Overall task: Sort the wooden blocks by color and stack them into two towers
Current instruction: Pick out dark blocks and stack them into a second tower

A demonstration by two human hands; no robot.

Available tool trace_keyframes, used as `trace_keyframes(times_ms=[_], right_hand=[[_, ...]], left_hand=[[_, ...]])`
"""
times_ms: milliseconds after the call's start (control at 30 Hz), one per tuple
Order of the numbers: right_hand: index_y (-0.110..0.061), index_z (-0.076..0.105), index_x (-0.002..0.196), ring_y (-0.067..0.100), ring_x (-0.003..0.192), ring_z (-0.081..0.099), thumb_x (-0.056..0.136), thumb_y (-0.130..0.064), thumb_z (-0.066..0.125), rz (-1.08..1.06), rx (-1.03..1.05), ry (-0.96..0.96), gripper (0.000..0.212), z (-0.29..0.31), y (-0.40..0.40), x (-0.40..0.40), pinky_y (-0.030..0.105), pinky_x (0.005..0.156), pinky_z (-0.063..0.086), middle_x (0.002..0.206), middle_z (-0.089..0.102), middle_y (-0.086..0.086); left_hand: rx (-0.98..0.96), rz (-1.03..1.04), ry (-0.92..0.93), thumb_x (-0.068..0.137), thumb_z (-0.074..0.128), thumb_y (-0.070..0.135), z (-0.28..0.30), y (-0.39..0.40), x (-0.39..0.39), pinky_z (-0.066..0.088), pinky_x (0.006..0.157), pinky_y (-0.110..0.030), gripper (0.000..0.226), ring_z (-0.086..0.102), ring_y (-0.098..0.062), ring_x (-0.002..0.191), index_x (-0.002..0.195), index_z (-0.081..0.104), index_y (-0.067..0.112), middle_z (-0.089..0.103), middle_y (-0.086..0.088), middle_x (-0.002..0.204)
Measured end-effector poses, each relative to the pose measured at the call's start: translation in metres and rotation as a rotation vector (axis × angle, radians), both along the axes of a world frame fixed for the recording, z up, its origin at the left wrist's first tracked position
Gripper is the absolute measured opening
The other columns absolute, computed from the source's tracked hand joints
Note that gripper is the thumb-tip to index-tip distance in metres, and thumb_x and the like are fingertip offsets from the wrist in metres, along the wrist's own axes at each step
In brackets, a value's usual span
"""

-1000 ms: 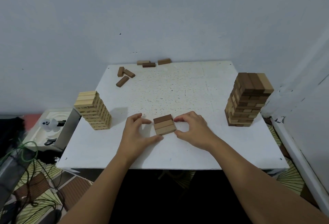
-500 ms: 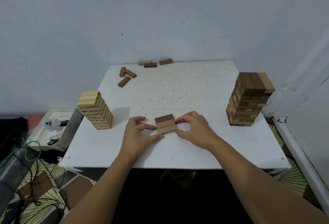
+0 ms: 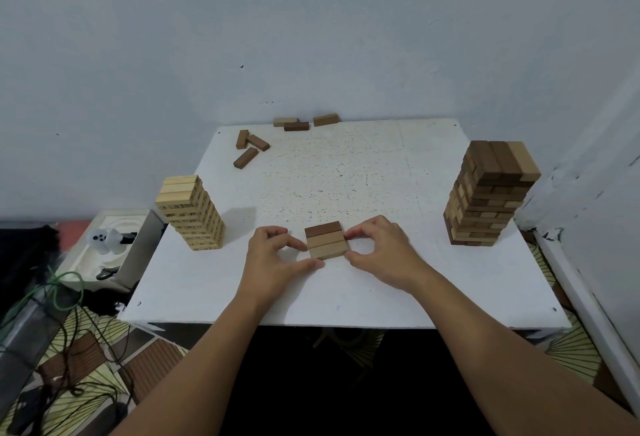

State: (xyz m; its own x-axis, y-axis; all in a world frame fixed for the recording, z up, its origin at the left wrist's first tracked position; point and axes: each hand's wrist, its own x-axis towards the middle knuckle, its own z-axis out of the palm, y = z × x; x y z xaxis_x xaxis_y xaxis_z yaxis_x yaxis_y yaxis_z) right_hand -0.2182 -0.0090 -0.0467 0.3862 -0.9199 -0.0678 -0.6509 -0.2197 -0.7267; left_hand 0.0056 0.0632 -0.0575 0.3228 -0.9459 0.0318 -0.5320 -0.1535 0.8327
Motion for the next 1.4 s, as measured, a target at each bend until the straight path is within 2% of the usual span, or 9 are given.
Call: trace_keyframes(times_ms=[133, 333, 467, 600, 767, 867, 967, 1133, 1400], right_hand=[[-0.04, 0.065, 0.121, 0.013, 0.125, 0.045, 0.086, -0.041, 0.075, -0.001, -0.009, 0.005, 0.036, -0.001, 0.0, 0.0, 0.039, 0.115, 0.034, 0.121, 0.053, -0.014], [-0.044, 0.046, 0.143, 0.017, 0.124, 0.042, 0.088, -0.043, 0.072, 0.034, 0.005, 0.069, 0.061, 0.003, -0.001, 0.0, 0.038, 0.115, 0.03, 0.122, 0.047, -0.014], [-0.057, 0.022, 0.154, 0.019, 0.126, 0.034, 0.09, -0.045, 0.063, 0.131, 0.095, 0.232, 0.077, 0.019, -0.008, 0.003, 0.035, 0.112, 0.026, 0.128, 0.039, -0.009], [-0.061, 0.024, 0.15, 0.024, 0.131, 0.037, 0.087, -0.046, 0.063, 0.193, 0.123, 0.372, 0.076, 0.031, -0.02, 0.009, 0.043, 0.112, 0.034, 0.137, 0.04, -0.003], [-0.056, 0.038, 0.143, 0.023, 0.123, 0.044, 0.082, -0.043, 0.069, 0.233, 0.072, 0.421, 0.07, 0.039, -0.026, 0.013, 0.043, 0.109, 0.036, 0.125, 0.044, -0.004], [-0.052, 0.043, 0.14, 0.023, 0.121, 0.04, 0.078, -0.044, 0.071, 0.251, -0.051, 0.462, 0.068, 0.04, -0.023, 0.017, 0.04, 0.107, 0.029, 0.122, 0.043, -0.005], [-0.046, 0.048, 0.138, 0.023, 0.123, 0.035, 0.075, -0.048, 0.074, 0.262, -0.207, 0.481, 0.069, 0.049, -0.023, 0.02, 0.043, 0.115, 0.02, 0.126, 0.04, -0.005], [-0.039, 0.051, 0.138, 0.025, 0.128, 0.032, 0.072, -0.056, 0.075, 0.287, -0.469, 0.5, 0.072, 0.088, -0.031, 0.022, 0.049, 0.122, 0.007, 0.133, 0.039, -0.004], [-0.039, 0.052, 0.141, 0.024, 0.146, 0.021, 0.075, -0.06, 0.073, 0.241, -0.607, 0.548, 0.073, 0.166, -0.045, -0.009, 0.063, 0.12, -0.015, 0.149, 0.038, -0.002]], left_hand=[[-0.001, 0.002, -0.017, 0.057, 0.1, 0.044, 0.002, 0.0, 0.001, 0.037, 0.103, -0.018, 0.039, 0.046, 0.0, 0.126, 0.087, 0.076, 0.037, 0.047, 0.018, 0.119], [0.121, -0.032, -0.012, 0.058, 0.097, 0.05, 0.01, -0.006, 0.004, 0.041, 0.112, -0.038, 0.082, 0.042, -0.015, 0.132, 0.13, 0.058, 0.049, 0.041, 0.014, 0.126], [0.172, -0.058, -0.013, 0.066, 0.096, 0.045, 0.014, -0.008, 0.003, 0.032, 0.114, -0.031, 0.087, 0.032, -0.011, 0.133, 0.143, 0.056, 0.045, 0.037, 0.017, 0.123], [0.227, -0.091, -0.043, 0.068, 0.095, 0.045, 0.02, -0.013, 0.003, 0.029, 0.113, -0.03, 0.08, 0.026, -0.011, 0.13, 0.139, 0.06, 0.043, 0.035, 0.009, 0.125], [0.24, -0.113, -0.077, 0.066, 0.095, 0.048, 0.021, -0.017, 0.006, 0.033, 0.111, -0.034, 0.072, 0.026, -0.014, 0.129, 0.13, 0.063, 0.047, 0.035, 0.009, 0.124], [0.214, -0.129, -0.103, 0.063, 0.096, 0.047, 0.024, -0.019, 0.007, 0.038, 0.111, -0.037, 0.071, 0.029, -0.016, 0.127, 0.126, 0.065, 0.047, 0.037, 0.013, 0.12], [0.143, -0.129, -0.12, 0.059, 0.098, 0.046, 0.032, -0.02, 0.011, 0.039, 0.11, -0.038, 0.073, 0.036, -0.016, 0.127, 0.124, 0.066, 0.047, 0.041, 0.015, 0.119], [0.011, -0.141, -0.178, 0.065, 0.096, 0.043, 0.073, -0.02, 0.018, 0.031, 0.1, -0.029, 0.07, 0.033, -0.011, 0.126, 0.128, 0.065, 0.044, 0.044, 0.009, 0.125], [-0.142, -0.203, -0.211, 0.058, 0.095, 0.058, 0.138, -0.047, -0.003, 0.035, 0.114, -0.04, 0.069, 0.036, -0.01, 0.133, 0.12, 0.066, 0.053, 0.048, 0.02, 0.126]])
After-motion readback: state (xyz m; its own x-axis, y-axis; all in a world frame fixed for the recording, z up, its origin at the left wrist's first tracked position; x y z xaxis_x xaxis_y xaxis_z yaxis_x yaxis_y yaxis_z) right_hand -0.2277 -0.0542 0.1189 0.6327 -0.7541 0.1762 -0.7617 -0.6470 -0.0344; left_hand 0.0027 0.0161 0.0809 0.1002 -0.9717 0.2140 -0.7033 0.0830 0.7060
